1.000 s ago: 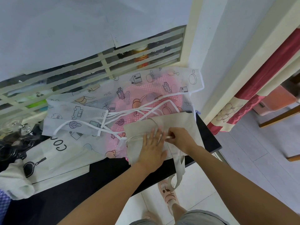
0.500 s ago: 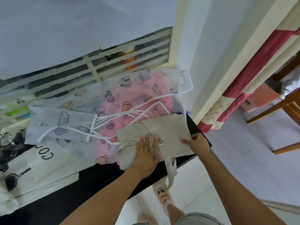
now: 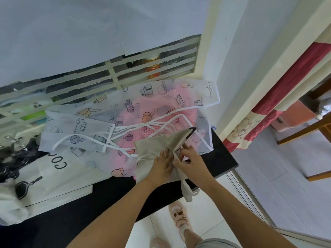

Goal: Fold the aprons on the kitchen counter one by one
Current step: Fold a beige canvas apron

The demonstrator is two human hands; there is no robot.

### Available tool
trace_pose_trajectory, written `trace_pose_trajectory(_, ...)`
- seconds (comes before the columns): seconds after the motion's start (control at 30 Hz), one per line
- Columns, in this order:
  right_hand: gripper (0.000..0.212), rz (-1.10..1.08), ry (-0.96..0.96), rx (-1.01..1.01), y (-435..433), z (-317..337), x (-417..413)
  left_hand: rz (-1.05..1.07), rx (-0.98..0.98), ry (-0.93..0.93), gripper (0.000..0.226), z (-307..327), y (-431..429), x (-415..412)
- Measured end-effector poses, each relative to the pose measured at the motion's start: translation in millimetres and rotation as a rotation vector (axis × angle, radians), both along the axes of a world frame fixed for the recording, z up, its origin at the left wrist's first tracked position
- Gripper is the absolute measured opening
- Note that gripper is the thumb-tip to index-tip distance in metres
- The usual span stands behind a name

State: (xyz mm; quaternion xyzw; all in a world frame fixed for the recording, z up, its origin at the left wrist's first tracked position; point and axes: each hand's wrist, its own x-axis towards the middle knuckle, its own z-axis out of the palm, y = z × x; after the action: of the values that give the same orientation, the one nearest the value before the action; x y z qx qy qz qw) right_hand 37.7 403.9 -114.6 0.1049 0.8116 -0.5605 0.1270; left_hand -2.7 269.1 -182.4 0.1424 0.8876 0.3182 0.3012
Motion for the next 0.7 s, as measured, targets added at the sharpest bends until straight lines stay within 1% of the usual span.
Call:
trace_pose_trajectory(0.03, 0.016, 0.022, -0.008, -0.012, -7.8, 2.1, -2.0, 0.19, 0.16, -0.122, 0.047, 8.5, -4.6, -3.8)
trace_pose_trajectory(0.1, 0.014, 0.082, 0.005, 0.054, -24.2, 4.3, -5.9, 0.511, 0.501, -0.388, 0.042, 19.9, -16.5, -12.3)
trace_pose_trajectory(0.17, 0.01, 0.159, 0.058, 0.186, -43.7, -1.3, -7.2, 0.693, 0.869, -0.581, 0.051, 27.3, -29.0, -17.0)
trace_pose_trajectory(0.2, 0.016, 0.205, 0.075, 0.265, -54.0, -5.6, -7.8, 0.77, 1.001, -0.643, 0.06, 29.0, -34.5, -19.0)
trace_pose_trajectory(0.23, 0.021, 0.232, 0.091, 0.332, -63.9, -9.4, -7.9, 0.838, 1.073, -0.682, 0.07, 30.6, -39.4, -21.2)
trace_pose_trajectory(0.27, 0.021, 0.243, 0.095, 0.368, -72.8, -14.5, -7.9, 0.894, 1.095, -0.675, 0.077, 30.8, -46.1, -22.0)
trace_pose_trajectory(0.33, 0.018, 0.265, 0.06, 0.367, -84.0, -23.4, -6.2, 0.937, 1.108, -0.638, 0.076, 29.2, -57.2, -23.1)
trace_pose_trajectory(0.37, 0.019, 0.297, 0.046, 0.345, -88.0, -26.9, -4.9, 0.927, 1.071, -0.593, 0.071, 28.8, -61.1, -22.3)
trace_pose_trajectory(0.4, 0.024, 0.322, 0.048, 0.343, -90.6, -31.7, -4.5, 0.909, 0.961, -0.526, 0.065, 28.9, -63.8, -22.4)
trace_pose_trajectory(0.43, 0.032, 0.342, 0.051, 0.363, -91.2, -35.6, -3.9, 0.899, 0.805, -0.447, 0.058, 28.8, -65.3, -22.9)
trace_pose_trajectory(0.47, 0.04, 0.348, 0.051, 0.392, -91.8, -39.1, -4.2, 0.892, 0.647, -0.353, 0.052, 26.2, -67.8, -22.5)
trace_pose_trajectory(0.5, 0.044, 0.337, 0.04, 0.408, -91.2, -41.2, -5.6, 0.876, 0.529, -0.252, 0.048, 23.8, -68.6, -21.4)
trace_pose_trajectory(0.57, 0.051, 0.326, 0.013, 0.41, -88.4, -47.3, -9.0, 0.818, 0.483, -0.13, 0.041, 22.0, -68.9, -15.3)
trace_pose_trajectory(0.63, 0.056, 0.394, 0.019, 0.398, -84.8, -47.5, -11.6, 0.762, 0.436, -0.052, 0.03, 20.1, -65.9, -10.2)
trace_pose_trajectory(0.67, 0.049, 0.438, 0.046, 0.391, -80.7, -43.5, -14.9, 0.747, 0.394, -0.01, 0.023, 17.2, -64.4, -9.1)
trace_pose_trajectory(0.7, 0.032, 0.45, 0.062, 0.378, -75.6, -35.6, -20.0, 0.761, 0.356, 0.012, 0.017, 14.1, -63.9, -8.6)
